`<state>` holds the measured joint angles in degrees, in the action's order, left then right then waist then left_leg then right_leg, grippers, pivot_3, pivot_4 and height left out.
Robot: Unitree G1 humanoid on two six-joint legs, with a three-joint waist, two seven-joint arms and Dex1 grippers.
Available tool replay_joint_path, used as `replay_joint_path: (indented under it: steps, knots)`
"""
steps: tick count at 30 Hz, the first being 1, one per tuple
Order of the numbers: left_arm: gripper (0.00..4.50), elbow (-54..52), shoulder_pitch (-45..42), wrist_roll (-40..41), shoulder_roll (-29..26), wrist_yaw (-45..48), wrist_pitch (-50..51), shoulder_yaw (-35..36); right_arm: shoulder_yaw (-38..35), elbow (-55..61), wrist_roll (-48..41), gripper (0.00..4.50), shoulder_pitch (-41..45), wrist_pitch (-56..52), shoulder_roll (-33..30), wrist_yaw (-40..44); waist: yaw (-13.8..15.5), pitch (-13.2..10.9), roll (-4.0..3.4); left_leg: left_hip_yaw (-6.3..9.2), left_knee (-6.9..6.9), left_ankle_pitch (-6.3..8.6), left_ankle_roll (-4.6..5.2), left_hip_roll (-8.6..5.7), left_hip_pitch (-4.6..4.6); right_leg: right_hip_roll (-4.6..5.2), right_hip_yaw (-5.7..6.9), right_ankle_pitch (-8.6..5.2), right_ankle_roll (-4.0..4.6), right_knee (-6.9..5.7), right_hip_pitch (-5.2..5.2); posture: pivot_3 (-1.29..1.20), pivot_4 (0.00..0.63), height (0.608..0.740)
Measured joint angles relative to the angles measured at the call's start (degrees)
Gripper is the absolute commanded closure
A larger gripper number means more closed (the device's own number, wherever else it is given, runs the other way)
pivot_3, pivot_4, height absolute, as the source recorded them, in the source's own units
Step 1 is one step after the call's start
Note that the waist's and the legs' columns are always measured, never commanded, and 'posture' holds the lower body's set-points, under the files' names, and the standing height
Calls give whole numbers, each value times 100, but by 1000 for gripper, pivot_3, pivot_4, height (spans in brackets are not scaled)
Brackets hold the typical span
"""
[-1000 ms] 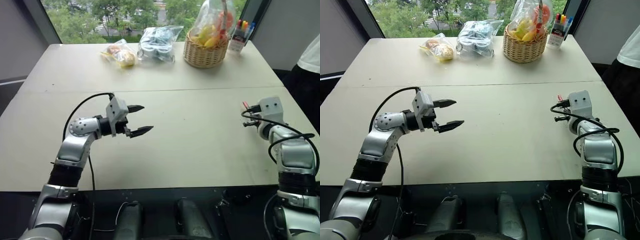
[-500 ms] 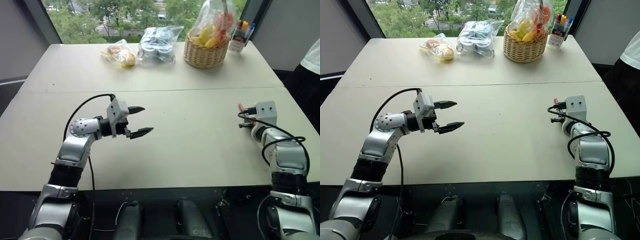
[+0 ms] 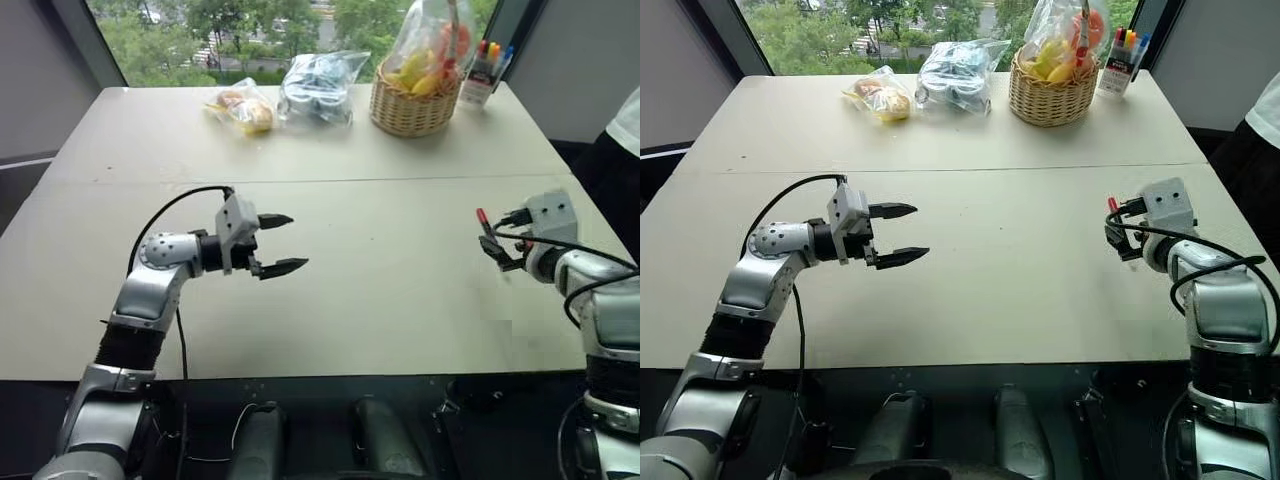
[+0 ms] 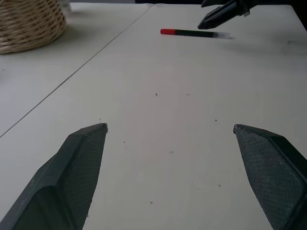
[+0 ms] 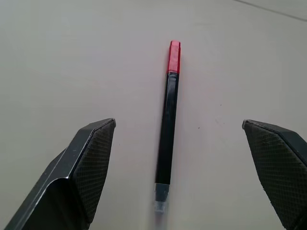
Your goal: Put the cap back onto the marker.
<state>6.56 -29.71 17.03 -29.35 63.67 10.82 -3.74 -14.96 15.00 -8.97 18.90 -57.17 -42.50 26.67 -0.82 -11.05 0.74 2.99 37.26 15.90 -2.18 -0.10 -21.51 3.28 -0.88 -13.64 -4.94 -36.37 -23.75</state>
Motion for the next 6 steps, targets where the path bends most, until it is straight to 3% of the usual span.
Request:
replay_joint_path:
  steps: [6]
  knots:
    - [79, 149, -57, 17, -30, 133, 10, 4, -252, 1035, -601, 144, -454, -585, -1151, 976, 10, 0, 1, 0, 1, 0, 0, 0, -1, 1, 1, 0, 0, 8, 4, 0, 150, 740]
